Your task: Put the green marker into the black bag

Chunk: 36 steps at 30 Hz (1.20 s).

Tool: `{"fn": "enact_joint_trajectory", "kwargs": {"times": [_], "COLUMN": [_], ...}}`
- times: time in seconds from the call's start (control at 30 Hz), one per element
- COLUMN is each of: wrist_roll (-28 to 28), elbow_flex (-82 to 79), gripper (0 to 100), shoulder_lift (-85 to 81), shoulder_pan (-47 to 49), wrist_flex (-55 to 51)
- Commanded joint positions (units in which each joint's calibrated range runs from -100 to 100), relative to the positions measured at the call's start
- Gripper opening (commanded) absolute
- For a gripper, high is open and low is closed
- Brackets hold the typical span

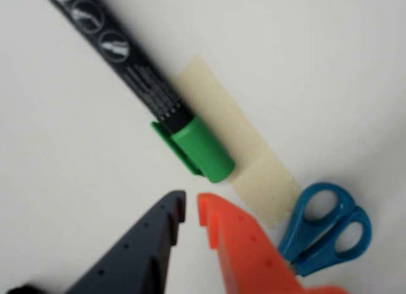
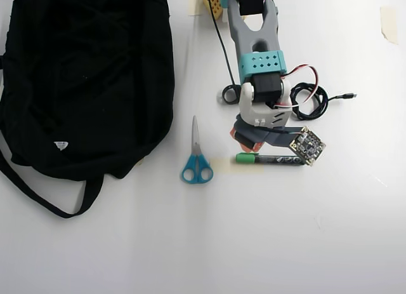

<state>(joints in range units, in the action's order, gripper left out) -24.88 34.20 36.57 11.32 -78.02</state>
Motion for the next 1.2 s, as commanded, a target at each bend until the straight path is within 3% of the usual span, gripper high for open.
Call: {"fn": "enact_joint_trajectory", "kwargs": {"times": [0.0,0.2,1.17], "wrist_roll": [-2.8,-6.1,-8.8], "elbow_flex": [4.7,5.2,5.2], "gripper": [2,2,2], "shoulder_lift": [-1.4,-1.5,0.6], "shoulder_pan": [1.9,2.7,5.9], "wrist_flex": [-0.4,-1.7,3.5]}}
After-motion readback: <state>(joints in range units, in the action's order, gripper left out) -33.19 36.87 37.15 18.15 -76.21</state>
